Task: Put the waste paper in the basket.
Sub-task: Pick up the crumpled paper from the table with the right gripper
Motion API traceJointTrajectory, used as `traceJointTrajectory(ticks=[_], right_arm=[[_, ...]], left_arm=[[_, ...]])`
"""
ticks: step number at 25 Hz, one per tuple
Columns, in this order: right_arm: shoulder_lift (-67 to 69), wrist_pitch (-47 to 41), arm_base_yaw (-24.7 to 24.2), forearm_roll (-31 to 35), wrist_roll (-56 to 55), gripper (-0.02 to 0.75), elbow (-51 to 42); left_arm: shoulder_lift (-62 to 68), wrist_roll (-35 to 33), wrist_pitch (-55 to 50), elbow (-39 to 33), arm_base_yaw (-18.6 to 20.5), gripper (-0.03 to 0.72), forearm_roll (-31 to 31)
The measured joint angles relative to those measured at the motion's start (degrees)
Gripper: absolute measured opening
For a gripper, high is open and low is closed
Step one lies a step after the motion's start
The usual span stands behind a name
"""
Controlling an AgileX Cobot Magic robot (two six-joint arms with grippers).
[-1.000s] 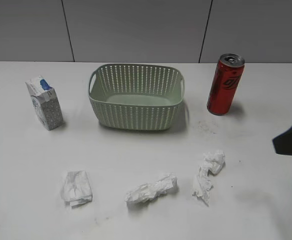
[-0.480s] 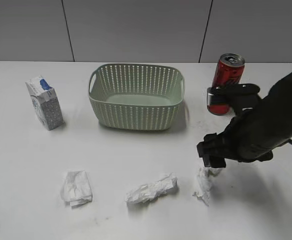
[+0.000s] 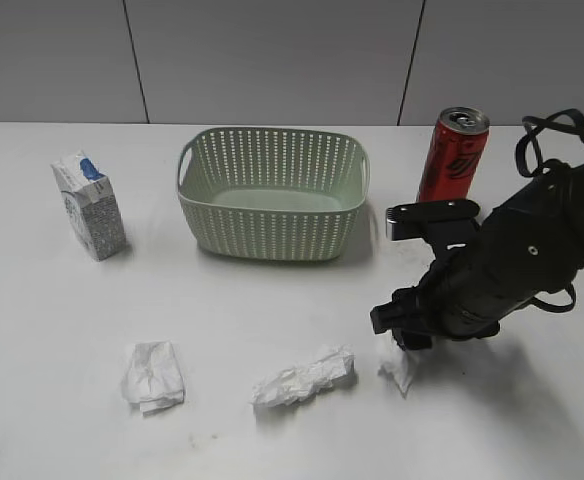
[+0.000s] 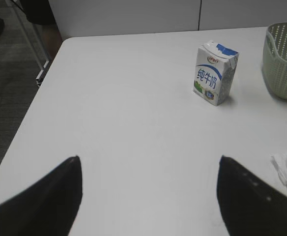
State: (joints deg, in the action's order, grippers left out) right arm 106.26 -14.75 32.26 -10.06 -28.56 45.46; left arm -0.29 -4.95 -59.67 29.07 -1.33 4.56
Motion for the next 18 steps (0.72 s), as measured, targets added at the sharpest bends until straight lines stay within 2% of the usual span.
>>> traceJointTrajectory(ticks=[3,5,7,13,15,18], right_arm=[[0.1,0.3,0.0,-0.1,0.7,0.153,0.0],[-0.2,0.3,0.1,0.2,1.2,0.052,0.0],[-1.2,-0.6,0.1,0.2,1.6,0.027,-0.2],[-12.0,-2.7,0.1,0.2,3.1,0.024,-0.4],[-16.9,-0.8,0.1,0.2,4.6,0.024,-0.4],[-21.8,7.1,0.1,0.2,8.2,0.024,-0.2]], left_arm=[[0.0,0.0,0.0,0.0,0.0,0.621,0.0],[0.0,0.0,0.0,0.0,0.0,0.615,0.0],[0.0,0.0,0.0,0.0,0.0,0.608,0.0],[0.0,0.0,0.0,0.0,0.0,0.597,0.0],[0.0,0.0,0.0,0.0,0.0,0.595,0.0],[0.0,0.0,0.0,0.0,0.0,0.594,0.0]])
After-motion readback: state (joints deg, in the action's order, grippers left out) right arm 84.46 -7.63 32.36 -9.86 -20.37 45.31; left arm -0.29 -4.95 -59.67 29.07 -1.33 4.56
